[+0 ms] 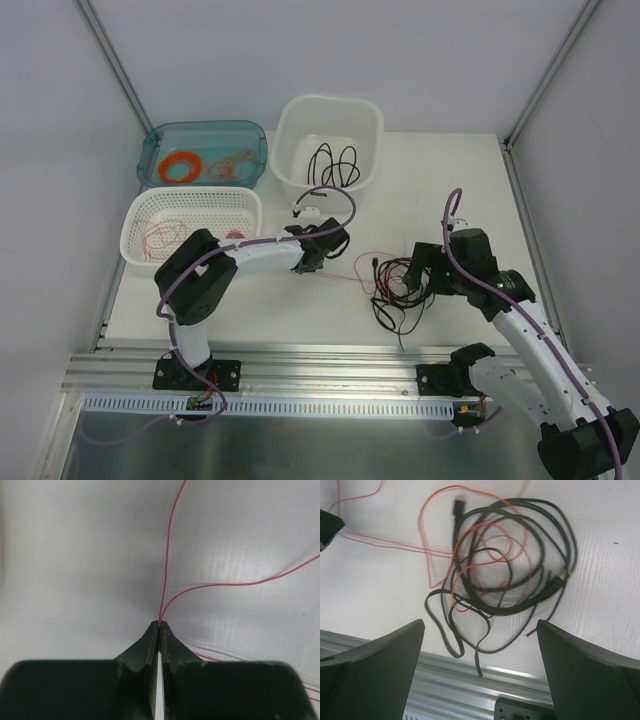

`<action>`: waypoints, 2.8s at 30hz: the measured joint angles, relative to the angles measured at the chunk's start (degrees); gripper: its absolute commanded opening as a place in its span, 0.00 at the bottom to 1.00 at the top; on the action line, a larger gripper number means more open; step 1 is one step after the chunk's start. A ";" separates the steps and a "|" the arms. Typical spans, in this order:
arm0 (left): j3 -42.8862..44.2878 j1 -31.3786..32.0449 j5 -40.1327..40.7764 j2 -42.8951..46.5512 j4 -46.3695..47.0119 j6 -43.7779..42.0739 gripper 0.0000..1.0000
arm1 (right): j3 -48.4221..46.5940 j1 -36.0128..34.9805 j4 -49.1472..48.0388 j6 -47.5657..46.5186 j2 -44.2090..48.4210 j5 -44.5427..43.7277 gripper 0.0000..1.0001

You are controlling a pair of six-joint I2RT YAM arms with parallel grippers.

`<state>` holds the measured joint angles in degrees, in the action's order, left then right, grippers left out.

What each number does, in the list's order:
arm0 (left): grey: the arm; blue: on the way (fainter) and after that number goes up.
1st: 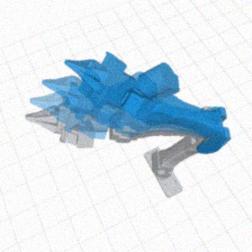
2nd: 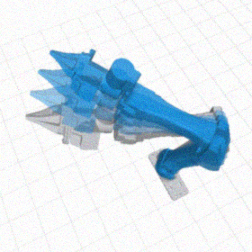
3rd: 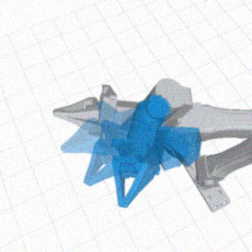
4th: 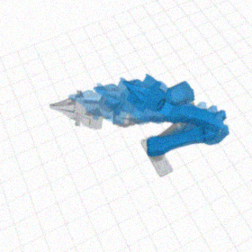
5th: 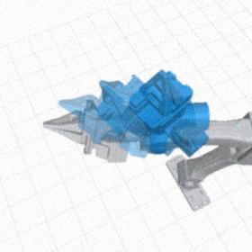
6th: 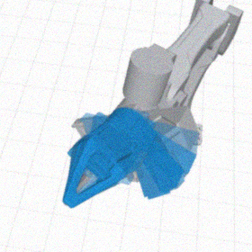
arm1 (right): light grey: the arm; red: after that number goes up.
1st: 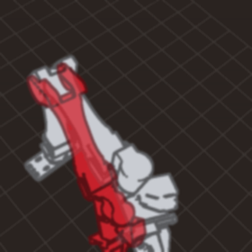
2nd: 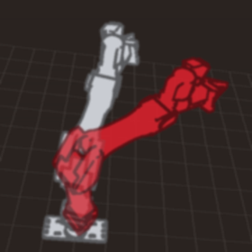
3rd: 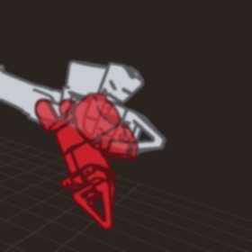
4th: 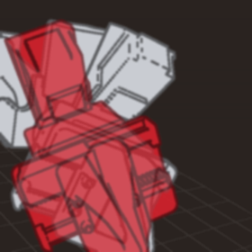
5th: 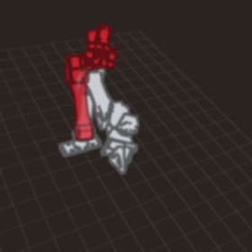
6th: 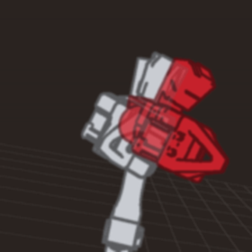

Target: Untangle the cables

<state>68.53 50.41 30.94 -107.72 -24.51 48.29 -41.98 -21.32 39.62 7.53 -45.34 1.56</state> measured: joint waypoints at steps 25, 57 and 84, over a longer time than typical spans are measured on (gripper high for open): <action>22.91 -1.68 12.37 28.00 -5.77 -39.87 0.00 | 2.16 -0.11 -4.37 2.56 -5.20 3.56 1.00; 70.44 0.76 5.44 21.59 -3.04 -63.56 0.00 | 2.01 -8.57 -14.40 4.81 -12.63 9.29 0.97; 28.50 -41.05 9.05 35.45 1.14 -55.71 0.00 | -33.75 -26.67 -20.63 8.96 -62.69 -11.96 0.82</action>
<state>97.03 9.37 39.99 -72.27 -23.38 -7.42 -75.72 -47.99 18.98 16.49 -108.03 -10.39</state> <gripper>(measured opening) 0.008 0.845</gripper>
